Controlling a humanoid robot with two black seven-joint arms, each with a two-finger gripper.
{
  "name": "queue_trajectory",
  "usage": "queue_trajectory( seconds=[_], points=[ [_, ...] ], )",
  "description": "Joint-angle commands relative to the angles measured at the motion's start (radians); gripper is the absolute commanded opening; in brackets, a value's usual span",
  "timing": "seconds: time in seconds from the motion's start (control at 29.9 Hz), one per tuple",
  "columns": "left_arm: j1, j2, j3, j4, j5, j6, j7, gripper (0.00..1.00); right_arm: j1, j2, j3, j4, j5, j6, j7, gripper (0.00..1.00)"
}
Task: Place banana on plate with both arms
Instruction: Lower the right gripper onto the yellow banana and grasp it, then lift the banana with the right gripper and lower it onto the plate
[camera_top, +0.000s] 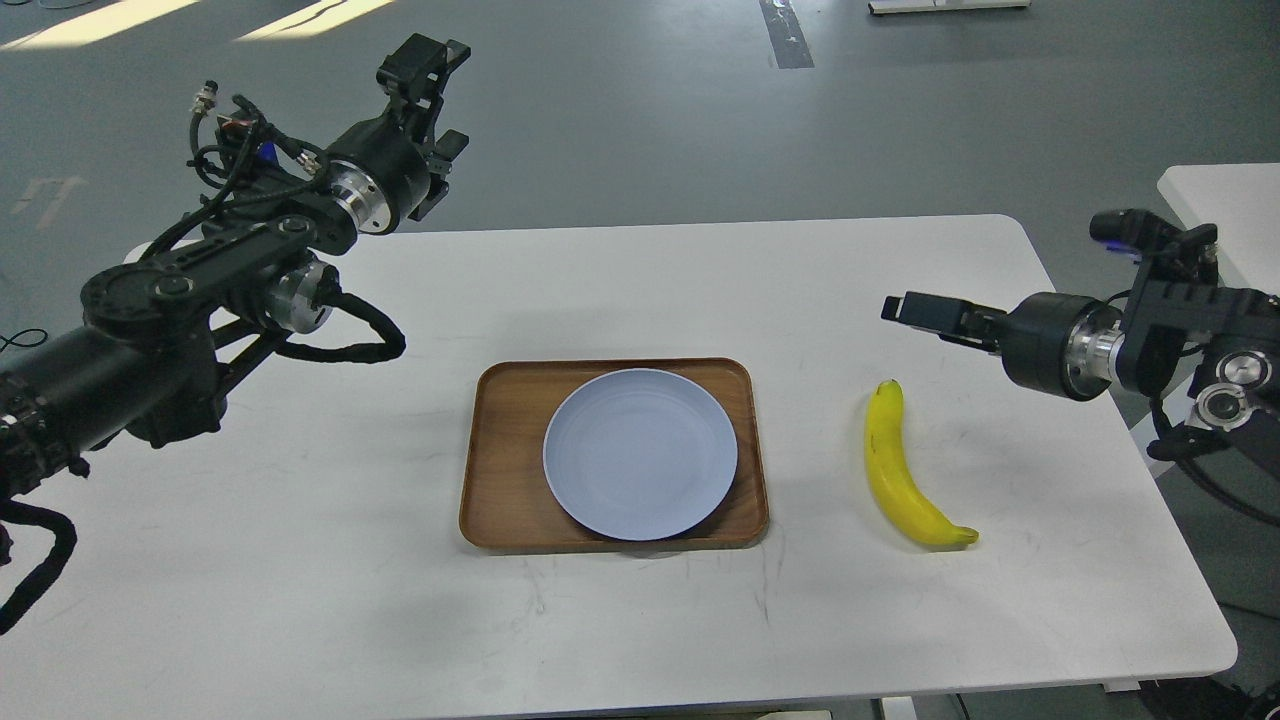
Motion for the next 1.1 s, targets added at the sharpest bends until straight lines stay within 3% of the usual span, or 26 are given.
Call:
queue_trajectory(
  seconds=[0.0, 0.1, 0.27, 0.43, 0.67, 0.7, 0.77, 1.07],
  points=[
    [0.044, 0.032, -0.072, -0.003, -0.036, -0.102, 0.024, 0.98, 0.009, 0.004, -0.102, 0.002, -0.186, 0.000, 0.023, 0.91],
    [0.081, 0.055, -0.130, -0.006, -0.036, -0.151, 0.023, 0.98, 0.008, 0.034, -0.154, 0.002, -0.248, 0.000, 0.028, 0.91],
    [0.104, 0.086, -0.138, -0.007, -0.036, -0.156, 0.020, 0.98, 0.008, 0.105, -0.224, -0.026, -0.308, 0.000, 0.026, 0.90],
    [0.115, 0.092, -0.138, -0.009, -0.036, -0.153, 0.014, 0.98, 0.006, 0.108, -0.256, -0.050, -0.358, 0.000, 0.026, 0.77],
    [0.115, 0.077, -0.134, -0.009, -0.030, -0.142, 0.005, 0.98, 0.005, 0.110, -0.254, -0.073, -0.407, -0.003, 0.028, 0.08],
    [0.115, 0.075, -0.127, -0.009, -0.026, -0.139, 0.000, 0.98, 0.003, 0.111, -0.251, -0.073, -0.407, -0.011, 0.028, 0.04],
    [0.115, 0.075, -0.124, -0.009, -0.022, -0.130, -0.003, 0.98, 0.005, 0.119, -0.248, -0.073, -0.404, -0.016, 0.029, 0.00],
    [0.113, 0.080, -0.123, -0.009, -0.021, -0.128, -0.003, 0.98, 0.087, 0.215, -0.256, -0.024, -0.398, -0.080, 0.029, 0.00]
  ],
)
